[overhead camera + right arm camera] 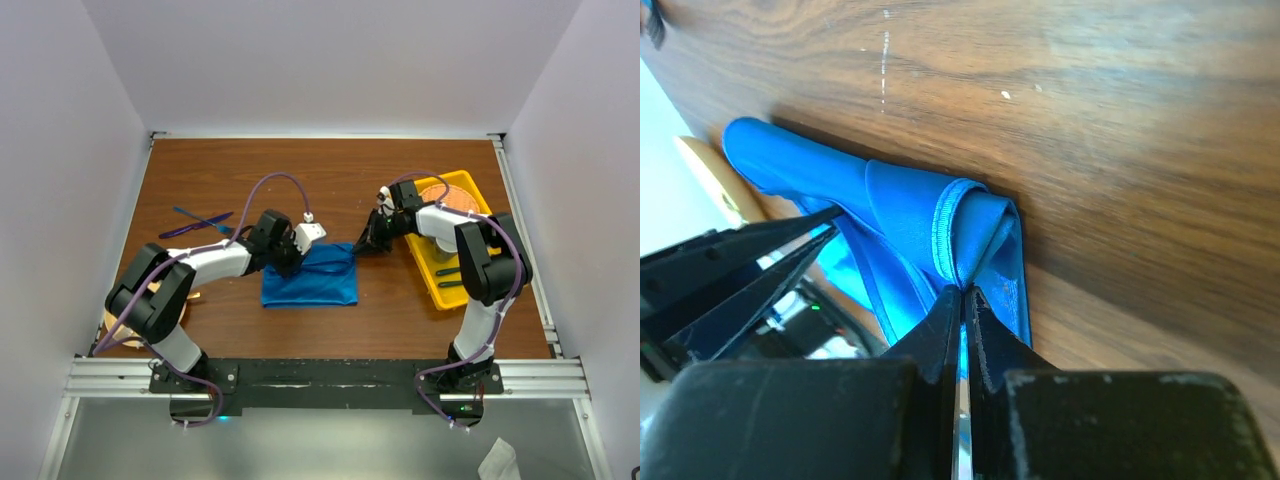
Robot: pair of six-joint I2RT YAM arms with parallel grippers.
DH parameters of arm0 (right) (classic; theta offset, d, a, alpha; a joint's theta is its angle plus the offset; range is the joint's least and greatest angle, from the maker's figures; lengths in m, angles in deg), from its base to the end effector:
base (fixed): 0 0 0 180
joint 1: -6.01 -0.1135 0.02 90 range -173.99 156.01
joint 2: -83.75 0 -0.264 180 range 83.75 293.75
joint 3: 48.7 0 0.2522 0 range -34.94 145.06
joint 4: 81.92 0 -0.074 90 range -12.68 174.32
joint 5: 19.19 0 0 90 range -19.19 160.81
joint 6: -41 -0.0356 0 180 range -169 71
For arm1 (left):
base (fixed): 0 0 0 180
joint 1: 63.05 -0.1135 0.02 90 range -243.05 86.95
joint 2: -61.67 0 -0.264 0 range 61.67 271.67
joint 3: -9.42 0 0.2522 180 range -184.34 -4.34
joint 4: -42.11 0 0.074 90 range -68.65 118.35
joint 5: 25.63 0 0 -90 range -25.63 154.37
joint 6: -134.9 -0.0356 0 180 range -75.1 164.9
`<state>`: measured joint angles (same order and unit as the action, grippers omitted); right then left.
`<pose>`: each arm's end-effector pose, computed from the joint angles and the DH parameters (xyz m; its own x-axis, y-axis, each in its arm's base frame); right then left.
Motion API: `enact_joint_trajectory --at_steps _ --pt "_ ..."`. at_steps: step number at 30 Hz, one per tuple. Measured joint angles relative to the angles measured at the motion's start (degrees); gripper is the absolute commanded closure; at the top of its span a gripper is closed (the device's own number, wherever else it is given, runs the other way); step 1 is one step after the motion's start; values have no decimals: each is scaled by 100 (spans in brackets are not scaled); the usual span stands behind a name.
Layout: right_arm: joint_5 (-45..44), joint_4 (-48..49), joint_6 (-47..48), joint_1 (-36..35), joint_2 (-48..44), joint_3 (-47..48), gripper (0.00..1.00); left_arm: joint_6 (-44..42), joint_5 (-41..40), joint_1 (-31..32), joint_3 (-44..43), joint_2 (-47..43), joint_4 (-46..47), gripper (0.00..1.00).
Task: Fold the napkin into a case and place the utensils inside
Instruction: Smooth out the 2/3-rectangle-folded napkin at the center of the board.
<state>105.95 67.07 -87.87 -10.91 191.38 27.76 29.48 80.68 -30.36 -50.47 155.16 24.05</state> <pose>0.3422 0.1255 0.1434 -0.9694 0.2415 -0.0439 0.1456 0.7098 0.6892 0.2582 -0.1776 0.1526 -0.4595 0.5981 -0.6566 0.8166 0.5753 -0.0474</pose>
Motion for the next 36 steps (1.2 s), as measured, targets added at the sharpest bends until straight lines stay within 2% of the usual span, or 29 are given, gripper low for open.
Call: enact_joint_trajectory --at_steps 1,4,10,16,26,36 --pt "-17 0 101 -35 0 22 100 0 22 -2 0 -15 -35 71" --pt "-120 4 291 -120 0 63 100 -9 107 -11 2 -127 -238 62" --pt "-299 11 619 -227 0 105 100 -28 400 -48 7 -566 -538 54" --pt "-426 15 949 -299 0 107 100 -37 767 -256 -13 -846 -739 55" --pt "-678 197 1687 -520 -52 103 100 63 798 -695 -225 -68 -986 57" --pt "-885 341 2205 -595 -101 -48 100 44 1104 -874 -343 50 -1073 61"
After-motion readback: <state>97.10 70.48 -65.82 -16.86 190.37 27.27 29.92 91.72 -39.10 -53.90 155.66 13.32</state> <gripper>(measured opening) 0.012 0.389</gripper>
